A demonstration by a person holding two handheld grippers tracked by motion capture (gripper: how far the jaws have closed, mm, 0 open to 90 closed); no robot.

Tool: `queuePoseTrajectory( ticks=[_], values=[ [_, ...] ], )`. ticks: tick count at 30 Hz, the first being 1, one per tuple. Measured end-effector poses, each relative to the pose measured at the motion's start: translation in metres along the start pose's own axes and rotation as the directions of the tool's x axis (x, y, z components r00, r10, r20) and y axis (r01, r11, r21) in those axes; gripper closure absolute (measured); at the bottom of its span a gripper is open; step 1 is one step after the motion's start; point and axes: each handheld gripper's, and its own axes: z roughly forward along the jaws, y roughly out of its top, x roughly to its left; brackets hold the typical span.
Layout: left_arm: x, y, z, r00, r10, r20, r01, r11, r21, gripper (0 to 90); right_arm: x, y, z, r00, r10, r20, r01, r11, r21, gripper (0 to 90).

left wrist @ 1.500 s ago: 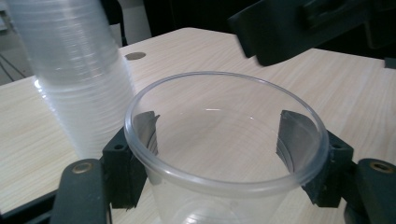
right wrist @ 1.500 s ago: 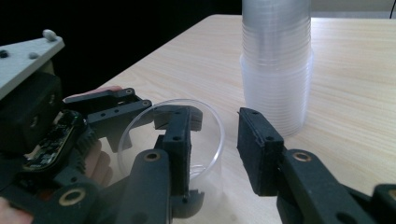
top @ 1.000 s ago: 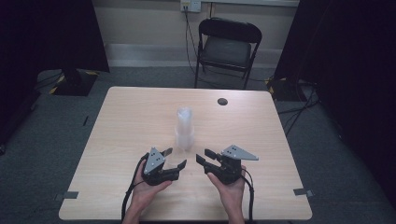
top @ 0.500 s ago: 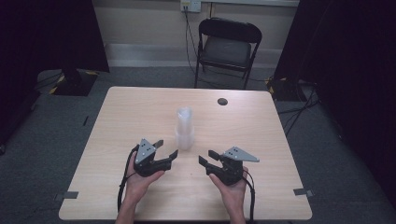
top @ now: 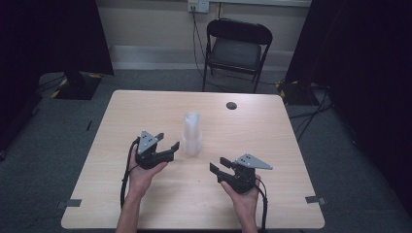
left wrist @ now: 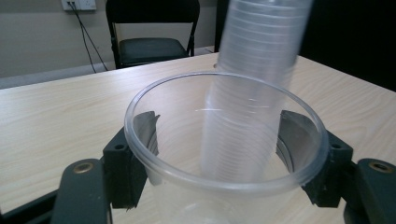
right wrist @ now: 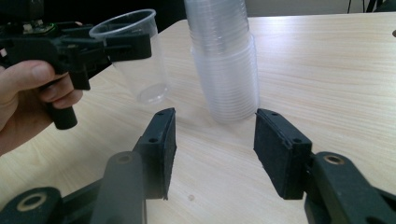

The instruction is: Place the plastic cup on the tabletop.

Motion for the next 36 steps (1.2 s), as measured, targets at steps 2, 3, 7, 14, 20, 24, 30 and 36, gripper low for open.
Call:
queuePoseTrajectory(
  ticks=[2,3,7,14,20,24,30,36],
  values=[
    [0.004,0.002,0.004,0.9999,0.002,-0.017,-0.002,1.0,0.004,29.2,-0.002,0.0,0.0,1.0,0.004,0.0,-0.004,1.0,0.002,48.9],
    [0.007,0.004,0.006,0.9996,0.011,-0.026,-0.01,0.9999,0.014,29.2,-0.003,0.0,0.0,1.0,0.003,-0.001,-0.003,1.0,0.003,48.9],
    [0.011,0.008,0.009,0.9972,0.044,-0.06,-0.042,0.9989,0.022,28.8,-0.006,-0.002,-0.001,0.9999,0.012,0.002,-0.012,1.0,0.001,48.5],
    [0.02,0.012,0.02,0.9979,0.022,-0.06,-0.021,0.9998,0.007,28.9,-0.007,-0.007,-0.003,0.9998,0.019,0.01,-0.019,1.0,0.002,47.9],
    [0.035,0.006,0.029,0.9972,0.013,-0.073,-0.014,0.9999,-0.007,28.8,-0.008,-0.008,-0.003,0.9997,0.019,0.015,-0.019,1.0,0.005,47.9],
    [0.044,-0.001,0.035,0.9953,-0.026,-0.094,0.027,0.9995,0.015,28.7,-0.008,-0.008,-0.001,0.9997,0.02,0.012,-0.02,1.0,0.007,47.7],
    [0.051,-0.009,0.044,0.9931,-0.026,-0.115,0.033,0.9977,0.06,28.4,-0.006,-0.009,0.001,0.9997,0.021,0.007,-0.022,1.0,0.016,47.7],
    [0.05,-0.015,0.051,0.9941,-0.033,-0.103,0.042,0.9949,0.091,27.6,-0.006,-0.008,0.0,0.9998,0.018,0.007,-0.018,1.0,0.014,47.2]
  ],
)
